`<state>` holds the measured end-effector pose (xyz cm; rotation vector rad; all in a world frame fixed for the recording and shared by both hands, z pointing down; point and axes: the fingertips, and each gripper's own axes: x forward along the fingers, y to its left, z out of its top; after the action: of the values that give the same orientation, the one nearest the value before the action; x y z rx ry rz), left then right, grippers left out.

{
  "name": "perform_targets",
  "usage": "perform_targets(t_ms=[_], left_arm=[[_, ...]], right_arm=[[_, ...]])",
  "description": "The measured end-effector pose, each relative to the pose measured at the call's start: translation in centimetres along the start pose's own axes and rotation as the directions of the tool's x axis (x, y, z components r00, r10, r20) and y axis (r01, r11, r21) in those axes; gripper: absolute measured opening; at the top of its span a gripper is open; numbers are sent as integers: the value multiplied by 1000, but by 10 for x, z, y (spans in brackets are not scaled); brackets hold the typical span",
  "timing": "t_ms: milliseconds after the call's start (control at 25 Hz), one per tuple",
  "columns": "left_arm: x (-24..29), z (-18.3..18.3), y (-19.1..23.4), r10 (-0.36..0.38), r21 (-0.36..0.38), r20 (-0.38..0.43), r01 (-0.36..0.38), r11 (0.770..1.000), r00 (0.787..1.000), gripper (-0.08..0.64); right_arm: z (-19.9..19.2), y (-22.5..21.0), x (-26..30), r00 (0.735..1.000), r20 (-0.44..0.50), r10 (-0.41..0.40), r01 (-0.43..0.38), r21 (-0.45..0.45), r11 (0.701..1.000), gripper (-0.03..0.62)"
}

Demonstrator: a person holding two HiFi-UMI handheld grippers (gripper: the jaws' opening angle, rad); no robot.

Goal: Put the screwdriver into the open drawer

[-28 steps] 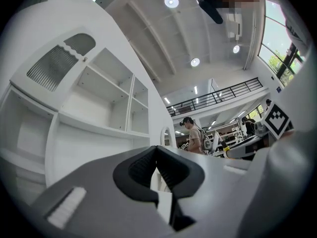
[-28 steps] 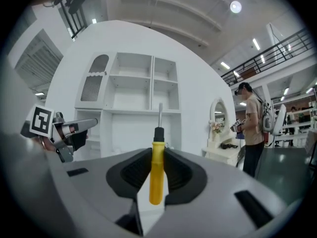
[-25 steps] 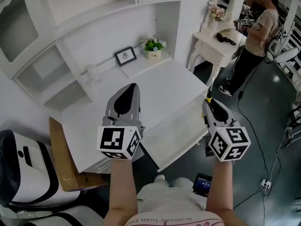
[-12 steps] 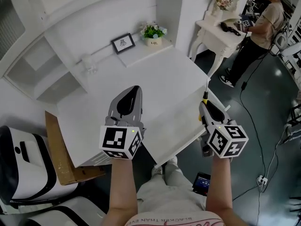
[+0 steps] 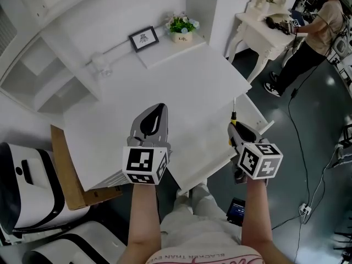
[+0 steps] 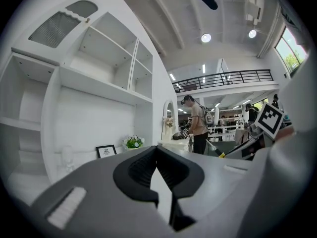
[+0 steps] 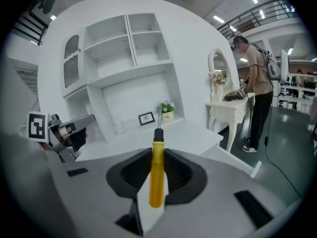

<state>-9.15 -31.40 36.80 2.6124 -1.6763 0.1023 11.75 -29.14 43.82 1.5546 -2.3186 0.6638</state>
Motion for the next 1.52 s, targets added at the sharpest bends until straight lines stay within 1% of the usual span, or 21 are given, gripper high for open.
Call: perform_targets(t_ms=[200, 400, 560, 680, 800, 880, 1240, 1520], left_arm=[[11, -12, 2, 3, -8, -34, -3, 1000, 999, 5], [22, -23, 1, 3, -12, -63, -3, 1000, 998, 5], [31, -32, 3, 11, -19, -84, -13, 1000, 996, 5], [36, -39, 5, 18, -25, -99, -21, 999, 995, 5], [41, -43, 7, 26, -35, -108, -30, 999, 994, 5], [44, -46, 8, 33, -42, -114, -38, 998, 993, 5], [52, -56, 16, 88, -63, -136, -97, 993, 987, 5], [55, -61, 19, 106, -62, -153, -117, 991, 982, 5]], right_arm=[[-23, -10, 20, 995, -95, 0, 3, 35, 999, 83], [-47, -18, 41, 982, -186, 11, 3, 76, 997, 83], [-70, -26, 56, 966, -258, 25, 15, 152, 988, 83], [-92, -32, 66, 946, -322, 34, 42, 225, 974, 83], [-111, -34, 74, 925, -373, 66, 53, 301, 952, 83], [-123, -34, 80, 912, -402, 85, 59, 334, 941, 83], [-165, -43, 99, 848, -517, 115, 117, 393, 912, 83], [-192, -46, 120, 800, -586, 130, 144, 398, 906, 83]])
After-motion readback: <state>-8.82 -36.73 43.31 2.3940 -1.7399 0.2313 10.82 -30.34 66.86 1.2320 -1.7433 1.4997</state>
